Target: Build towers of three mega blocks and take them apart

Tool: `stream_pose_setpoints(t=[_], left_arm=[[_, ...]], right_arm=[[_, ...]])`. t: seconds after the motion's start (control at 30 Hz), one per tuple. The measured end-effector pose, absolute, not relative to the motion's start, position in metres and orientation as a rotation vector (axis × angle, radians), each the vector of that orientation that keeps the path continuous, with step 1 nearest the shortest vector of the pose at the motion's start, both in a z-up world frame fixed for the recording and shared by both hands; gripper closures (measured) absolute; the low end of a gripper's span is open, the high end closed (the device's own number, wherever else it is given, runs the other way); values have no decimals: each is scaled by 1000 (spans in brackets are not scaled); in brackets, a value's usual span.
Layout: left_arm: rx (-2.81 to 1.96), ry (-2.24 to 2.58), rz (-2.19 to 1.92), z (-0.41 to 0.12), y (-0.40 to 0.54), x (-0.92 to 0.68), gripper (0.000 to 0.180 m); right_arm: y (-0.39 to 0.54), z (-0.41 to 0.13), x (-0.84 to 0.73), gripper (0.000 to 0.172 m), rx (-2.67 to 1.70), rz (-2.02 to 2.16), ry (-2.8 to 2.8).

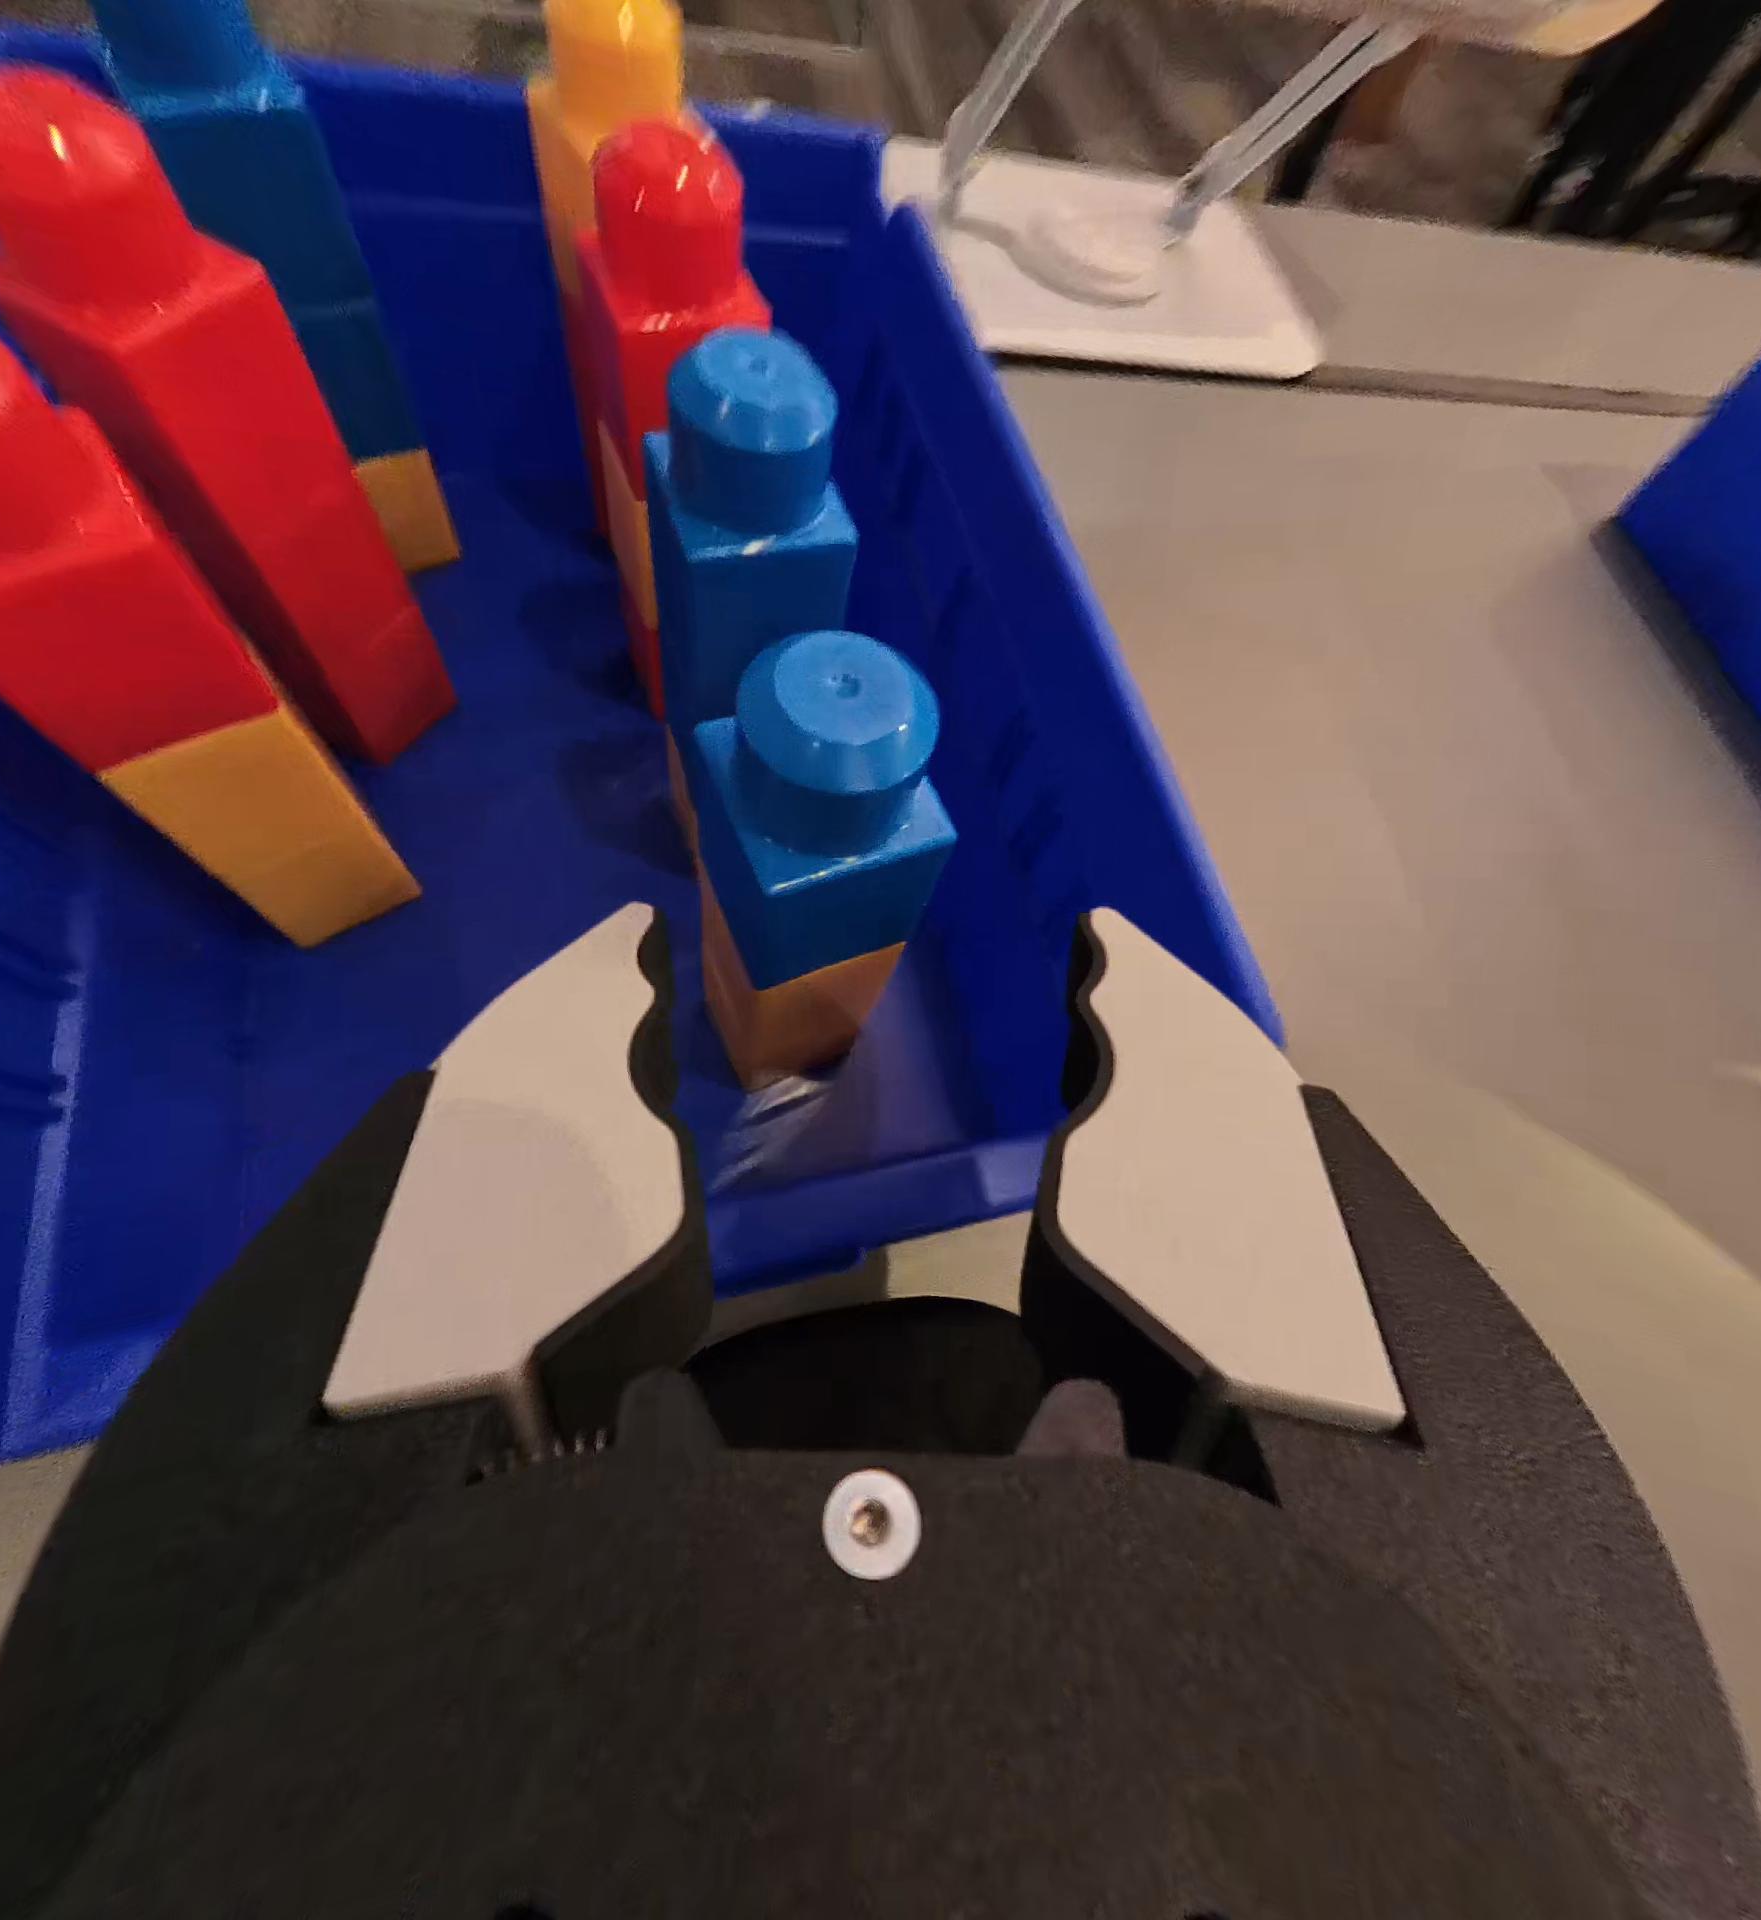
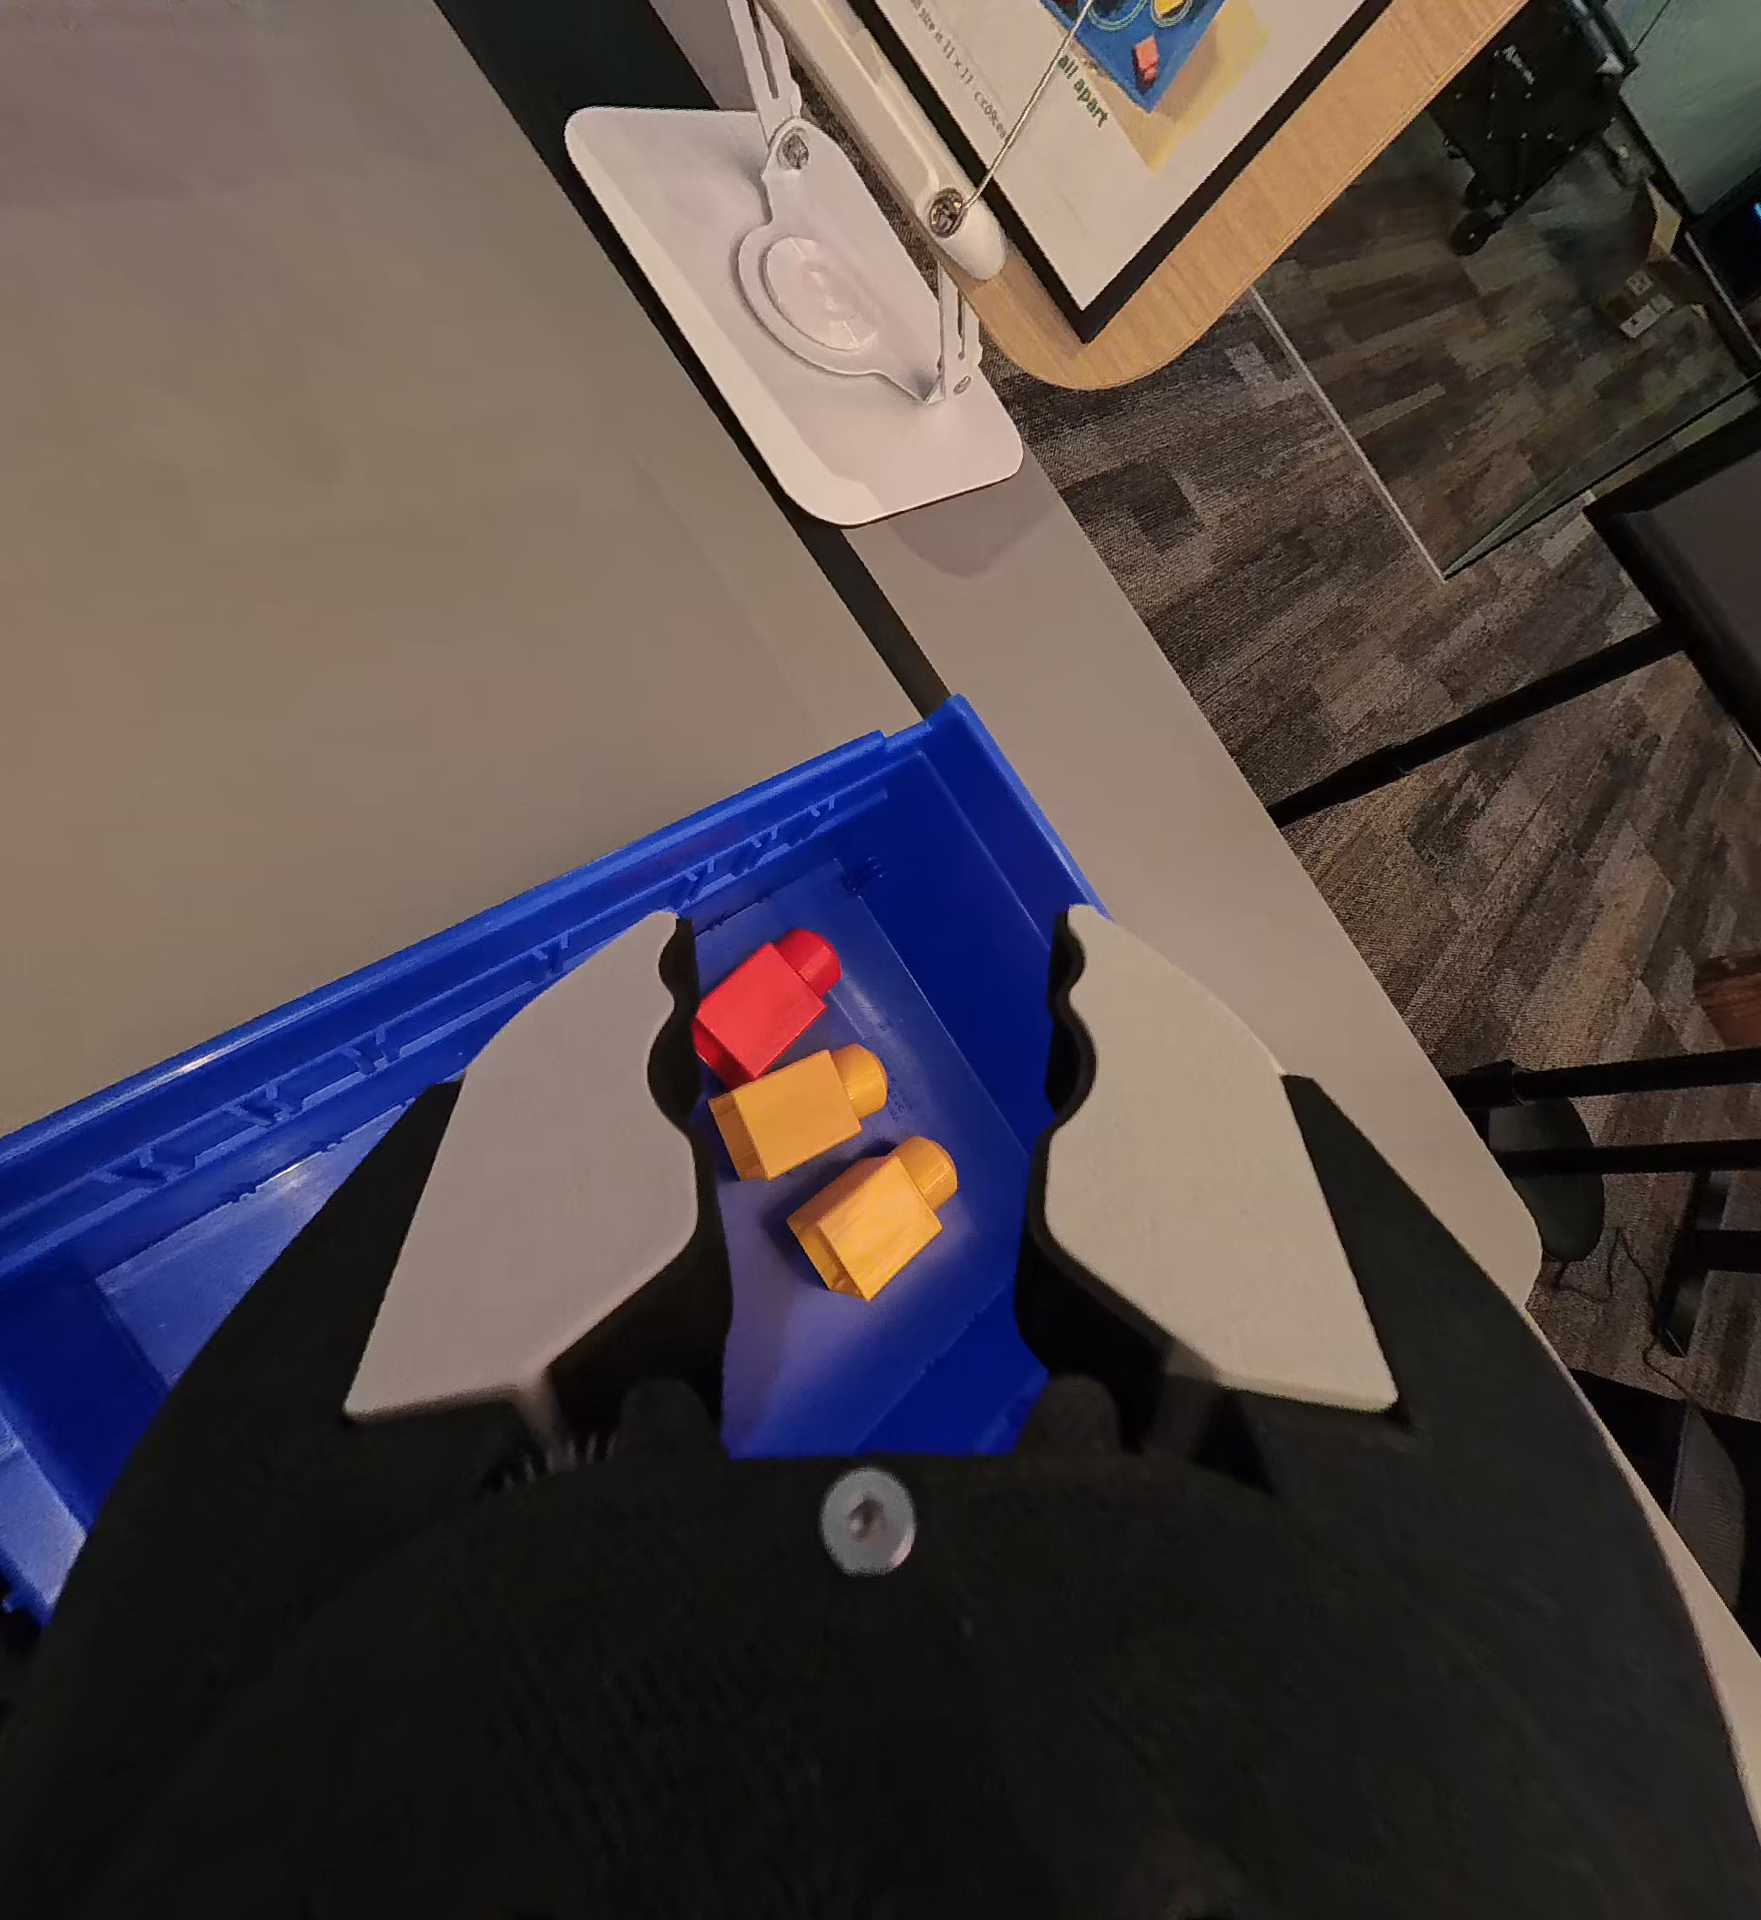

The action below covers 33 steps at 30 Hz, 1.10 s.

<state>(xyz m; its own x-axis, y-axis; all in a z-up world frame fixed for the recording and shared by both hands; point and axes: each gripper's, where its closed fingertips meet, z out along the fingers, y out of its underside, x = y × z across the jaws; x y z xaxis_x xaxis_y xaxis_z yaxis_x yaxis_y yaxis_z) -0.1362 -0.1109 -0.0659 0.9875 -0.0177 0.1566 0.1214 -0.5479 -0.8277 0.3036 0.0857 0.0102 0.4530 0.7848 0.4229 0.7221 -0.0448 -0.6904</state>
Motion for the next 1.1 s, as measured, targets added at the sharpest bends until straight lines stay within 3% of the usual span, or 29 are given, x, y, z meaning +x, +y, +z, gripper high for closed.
stream_pose_setpoints(t=[0.07,0.2,0.23,0.43,0.67,0.8,0.97,1.1], left_arm=[[-2207,-113,-77,-82,-104,-138,107],[-2322,-134,72,-101,-96,-145,121],[-2323,-129,76,-100,-94,-145,139],[-2321,7,212,-86,-101,-153,142],[-2033,150,-47,32,-130,-114,142],[-1795,502,-414,100,-138,-21,142],[-1618,820,-820,141,-137,64,142],[-1569,923,-919,155,-117,91,143]], right_arm=[[86,8,305,106,-1792,76,-1294],[88,1,310,107,-1824,50,-1300],[89,-1,311,107,-1833,44,-1304],[91,-2,313,110,-1838,26,-1305],[75,48,280,113,-1656,69,-1255],[11,84,200,110,-1366,405,-1390],[-95,105,124,100,-1097,1055,-1573],[-109,104,110,95,-1141,1230,-1582]])
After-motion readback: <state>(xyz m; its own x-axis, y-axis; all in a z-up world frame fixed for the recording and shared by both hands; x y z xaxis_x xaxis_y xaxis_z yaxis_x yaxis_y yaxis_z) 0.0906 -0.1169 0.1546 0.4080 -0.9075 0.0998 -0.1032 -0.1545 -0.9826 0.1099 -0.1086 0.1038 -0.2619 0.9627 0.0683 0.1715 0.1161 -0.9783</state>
